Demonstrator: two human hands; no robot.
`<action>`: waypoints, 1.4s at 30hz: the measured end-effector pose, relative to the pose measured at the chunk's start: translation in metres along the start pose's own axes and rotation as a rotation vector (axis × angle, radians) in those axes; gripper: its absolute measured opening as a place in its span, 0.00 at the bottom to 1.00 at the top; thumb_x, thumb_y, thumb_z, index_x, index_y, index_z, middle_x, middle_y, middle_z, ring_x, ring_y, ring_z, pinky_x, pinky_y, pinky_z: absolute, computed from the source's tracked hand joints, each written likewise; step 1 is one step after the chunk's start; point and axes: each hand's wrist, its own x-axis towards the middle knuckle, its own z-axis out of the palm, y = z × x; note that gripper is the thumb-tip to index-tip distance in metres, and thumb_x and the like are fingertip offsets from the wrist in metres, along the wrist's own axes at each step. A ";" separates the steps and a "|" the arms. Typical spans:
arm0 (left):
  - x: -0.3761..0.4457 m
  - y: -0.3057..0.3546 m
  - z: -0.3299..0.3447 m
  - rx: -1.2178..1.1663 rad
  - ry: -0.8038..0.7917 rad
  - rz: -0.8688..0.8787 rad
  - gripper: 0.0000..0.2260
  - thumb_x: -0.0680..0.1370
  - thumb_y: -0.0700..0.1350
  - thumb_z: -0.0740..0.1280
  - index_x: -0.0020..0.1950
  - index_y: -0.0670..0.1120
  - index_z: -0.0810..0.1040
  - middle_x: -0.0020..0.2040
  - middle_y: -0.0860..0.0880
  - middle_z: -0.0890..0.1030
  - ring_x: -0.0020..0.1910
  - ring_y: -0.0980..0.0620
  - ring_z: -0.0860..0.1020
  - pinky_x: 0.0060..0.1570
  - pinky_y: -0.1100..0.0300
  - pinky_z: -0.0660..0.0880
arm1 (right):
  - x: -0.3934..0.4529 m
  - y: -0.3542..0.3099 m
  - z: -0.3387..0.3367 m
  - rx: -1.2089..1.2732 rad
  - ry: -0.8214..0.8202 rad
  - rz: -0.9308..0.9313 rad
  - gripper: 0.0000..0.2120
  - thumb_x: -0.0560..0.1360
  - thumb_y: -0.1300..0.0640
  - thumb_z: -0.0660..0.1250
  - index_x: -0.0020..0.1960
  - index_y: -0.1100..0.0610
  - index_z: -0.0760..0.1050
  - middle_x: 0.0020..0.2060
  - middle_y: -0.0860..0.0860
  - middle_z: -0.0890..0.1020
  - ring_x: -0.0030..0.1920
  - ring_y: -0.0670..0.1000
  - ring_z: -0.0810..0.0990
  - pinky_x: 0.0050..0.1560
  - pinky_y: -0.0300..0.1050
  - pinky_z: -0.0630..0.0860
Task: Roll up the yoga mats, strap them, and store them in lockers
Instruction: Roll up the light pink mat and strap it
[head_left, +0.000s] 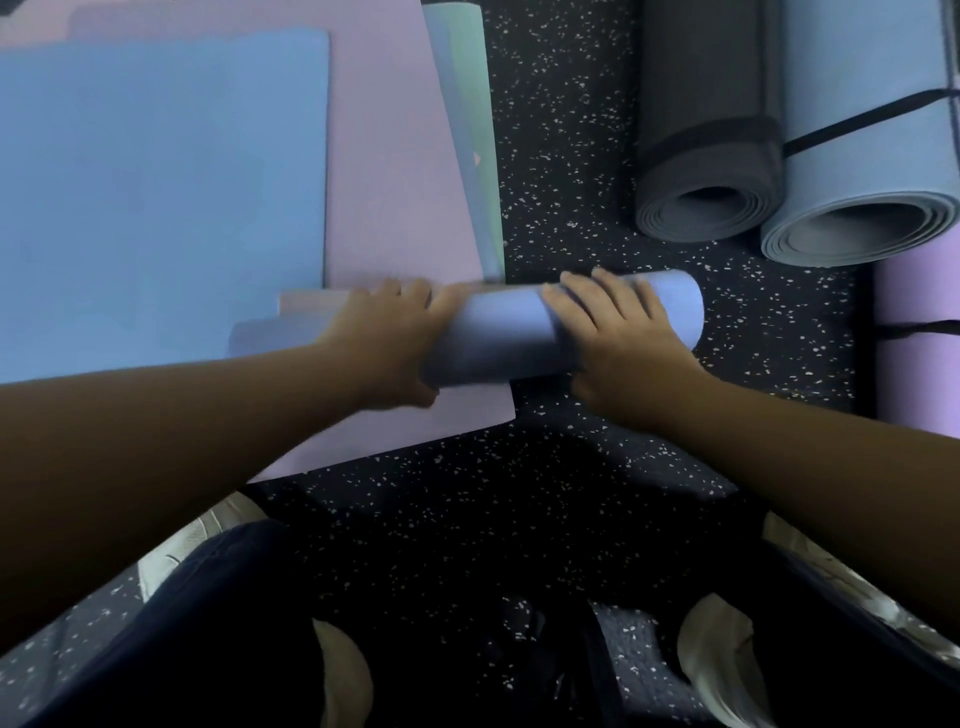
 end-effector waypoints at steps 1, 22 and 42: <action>-0.008 0.005 0.004 0.002 -0.020 0.004 0.41 0.67 0.57 0.71 0.74 0.48 0.55 0.64 0.45 0.70 0.58 0.41 0.71 0.51 0.50 0.71 | -0.006 -0.001 0.004 -0.003 -0.007 -0.028 0.43 0.55 0.55 0.70 0.70 0.59 0.65 0.66 0.59 0.74 0.63 0.63 0.73 0.62 0.66 0.68; -0.011 -0.007 0.025 0.070 0.209 0.210 0.46 0.63 0.73 0.60 0.71 0.45 0.60 0.62 0.38 0.76 0.57 0.38 0.78 0.53 0.33 0.71 | -0.007 0.004 0.004 -0.084 -0.227 -0.130 0.42 0.69 0.31 0.53 0.74 0.56 0.54 0.72 0.58 0.68 0.72 0.62 0.65 0.63 0.71 0.63; -0.001 -0.006 0.031 0.196 0.449 0.277 0.37 0.69 0.63 0.67 0.71 0.43 0.65 0.65 0.39 0.74 0.61 0.38 0.76 0.57 0.30 0.68 | 0.011 0.009 -0.022 0.036 -0.313 0.148 0.30 0.79 0.38 0.44 0.77 0.44 0.38 0.78 0.49 0.49 0.77 0.51 0.41 0.74 0.61 0.42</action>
